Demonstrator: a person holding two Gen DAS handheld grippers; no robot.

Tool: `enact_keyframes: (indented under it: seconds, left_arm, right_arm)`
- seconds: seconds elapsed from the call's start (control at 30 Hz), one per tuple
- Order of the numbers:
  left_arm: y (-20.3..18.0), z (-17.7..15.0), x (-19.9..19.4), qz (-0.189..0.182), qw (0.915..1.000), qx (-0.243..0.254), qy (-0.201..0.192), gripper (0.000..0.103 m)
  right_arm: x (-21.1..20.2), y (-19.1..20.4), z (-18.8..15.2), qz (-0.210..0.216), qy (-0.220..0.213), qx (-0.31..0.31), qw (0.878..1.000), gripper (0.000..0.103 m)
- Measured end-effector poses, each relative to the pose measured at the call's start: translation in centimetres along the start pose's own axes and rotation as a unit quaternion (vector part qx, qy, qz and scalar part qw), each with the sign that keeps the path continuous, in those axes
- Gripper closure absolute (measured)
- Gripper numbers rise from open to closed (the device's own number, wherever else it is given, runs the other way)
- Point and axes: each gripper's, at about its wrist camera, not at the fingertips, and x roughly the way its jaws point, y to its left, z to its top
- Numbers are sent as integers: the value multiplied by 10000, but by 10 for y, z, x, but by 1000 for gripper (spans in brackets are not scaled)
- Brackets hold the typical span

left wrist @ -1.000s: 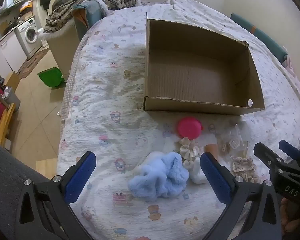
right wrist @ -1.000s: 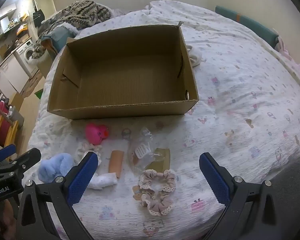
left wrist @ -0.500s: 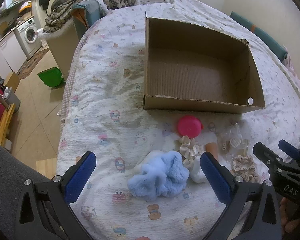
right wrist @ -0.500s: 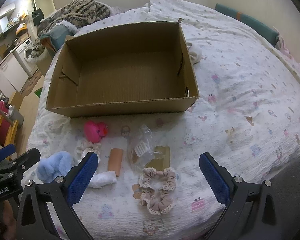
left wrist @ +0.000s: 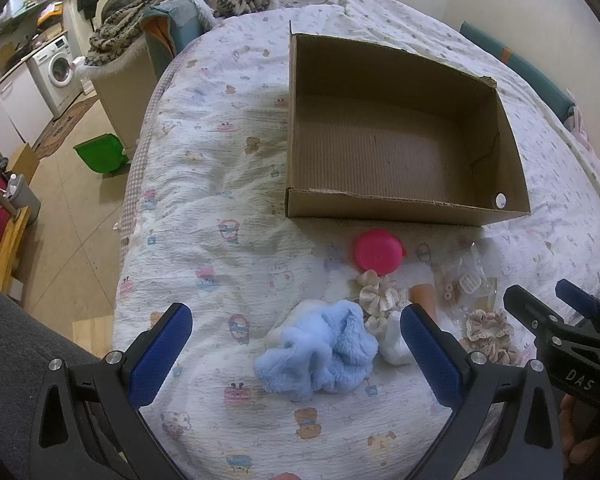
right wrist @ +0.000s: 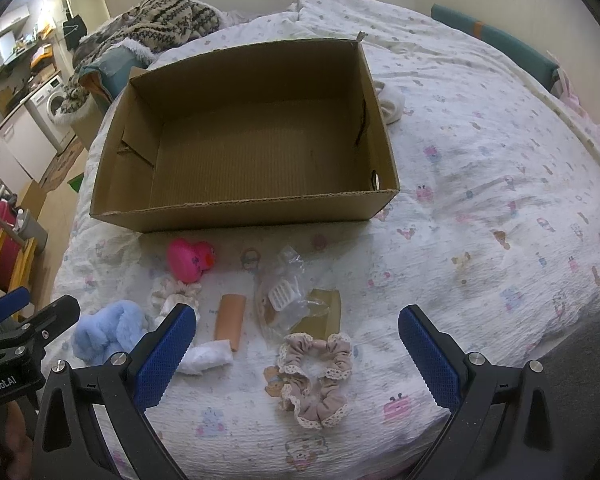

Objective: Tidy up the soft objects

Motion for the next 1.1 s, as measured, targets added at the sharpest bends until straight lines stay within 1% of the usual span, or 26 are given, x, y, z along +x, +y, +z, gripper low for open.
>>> enact_keyframes:
  seconds: [1.1]
  left_arm:
    - [2,-6,7,-2,10000,20,67,0]
  right_arm:
    - [3,2,-1,-9,35,-13,10000,0]
